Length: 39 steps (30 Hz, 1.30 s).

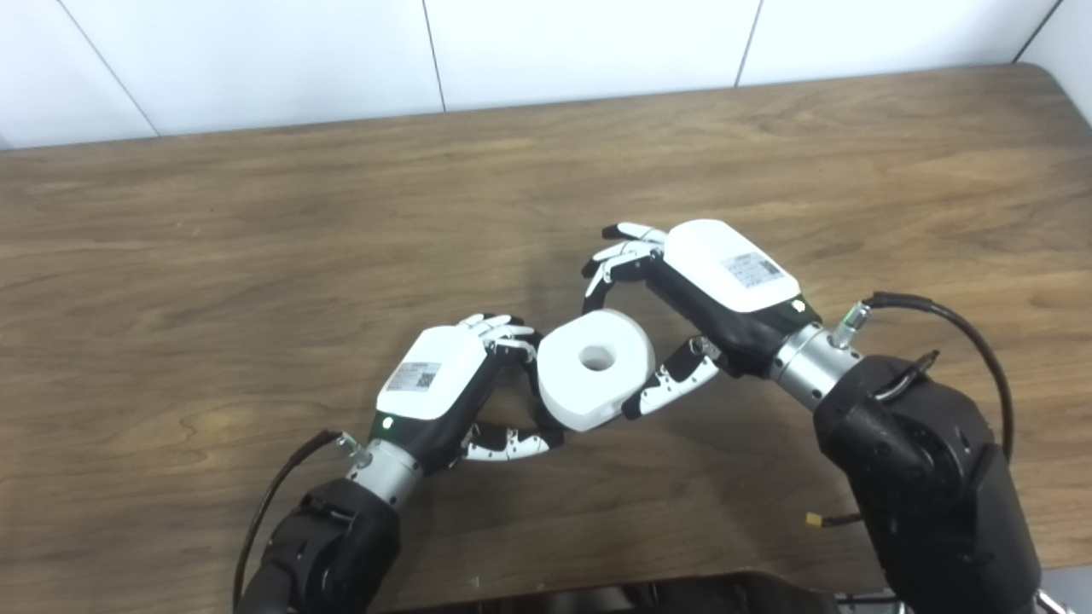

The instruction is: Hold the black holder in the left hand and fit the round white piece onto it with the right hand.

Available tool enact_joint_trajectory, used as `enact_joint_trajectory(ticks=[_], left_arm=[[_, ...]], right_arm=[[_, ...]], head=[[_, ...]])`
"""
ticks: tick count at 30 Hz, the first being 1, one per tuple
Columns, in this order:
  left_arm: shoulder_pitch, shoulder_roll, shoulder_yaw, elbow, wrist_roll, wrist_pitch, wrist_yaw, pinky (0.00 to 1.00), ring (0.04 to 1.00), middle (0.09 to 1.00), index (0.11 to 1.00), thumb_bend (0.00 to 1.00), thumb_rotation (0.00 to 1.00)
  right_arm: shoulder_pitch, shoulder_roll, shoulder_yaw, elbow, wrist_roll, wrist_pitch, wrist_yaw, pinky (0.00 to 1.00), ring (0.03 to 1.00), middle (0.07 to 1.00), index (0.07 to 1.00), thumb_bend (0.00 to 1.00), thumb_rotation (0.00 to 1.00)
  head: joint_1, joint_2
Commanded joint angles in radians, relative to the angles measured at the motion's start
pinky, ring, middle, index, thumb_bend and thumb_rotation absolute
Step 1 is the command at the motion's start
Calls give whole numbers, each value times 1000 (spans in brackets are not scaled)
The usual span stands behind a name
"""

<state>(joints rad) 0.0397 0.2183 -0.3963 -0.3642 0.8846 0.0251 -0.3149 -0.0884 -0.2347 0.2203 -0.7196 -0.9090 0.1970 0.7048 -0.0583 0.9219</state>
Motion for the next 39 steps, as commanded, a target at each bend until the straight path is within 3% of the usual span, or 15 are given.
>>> enact_joint_trajectory(ticks=[1, 14, 26, 27, 28, 29, 32, 39], left_arm=[[6, 12, 2, -7, -6, -2, -9, 897, 872, 800, 486, 517, 57], [5, 9, 0, -13, 2, 6, -17, 897, 872, 799, 486, 517, 58], [3, 9, -1, -10, 3, 0, -10, 896, 871, 797, 486, 517, 59], [3, 9, 0, -11, 3, 0, -10, 895, 871, 797, 486, 517, 59], [3, 9, 0, -12, 2, 0, -11, 894, 872, 797, 486, 517, 59], [3, 9, 0, -11, 0, -2, -9, 894, 872, 797, 486, 517, 59], [3, 9, -1, -12, 3, -1, -10, 893, 870, 795, 486, 517, 58], [2, 9, -1, -15, 6, 6, -20, 896, 874, 798, 486, 517, 58]], right_arm=[[-16, 7, -2, -13, -1, -29, -40, 788, 910, 782, 483, 519, 144], [-20, 9, 0, -8, -8, -38, -35, 781, 903, 777, 483, 519, 145], [-40, -16, 2, -19, -15, -22, 32, 779, 899, 785, 491, 524, 156], [-44, -19, 2, -23, -15, -18, 46, 784, 904, 790, 544, 736, 224], [-47, -22, 3, -27, -19, -14, 60, 795, 913, 798, 583, 877, 274], [-50, -25, 3, -29, -23, -14, 72, 802, 917, 802, 600, 932, 298], [-58, -32, 4, -38, -36, -9, 109, 828, 930, 823, 634, 995, 348], [-73, -29, -5, -60, -51, 0, 179, 888, 967, 879, 704, 1000, 356]], head=[[0, 1], [0, 4], [-1, 4], [-1, 4], [-1, 4], [-2, 3], [-3, 4], [-2, 3]])
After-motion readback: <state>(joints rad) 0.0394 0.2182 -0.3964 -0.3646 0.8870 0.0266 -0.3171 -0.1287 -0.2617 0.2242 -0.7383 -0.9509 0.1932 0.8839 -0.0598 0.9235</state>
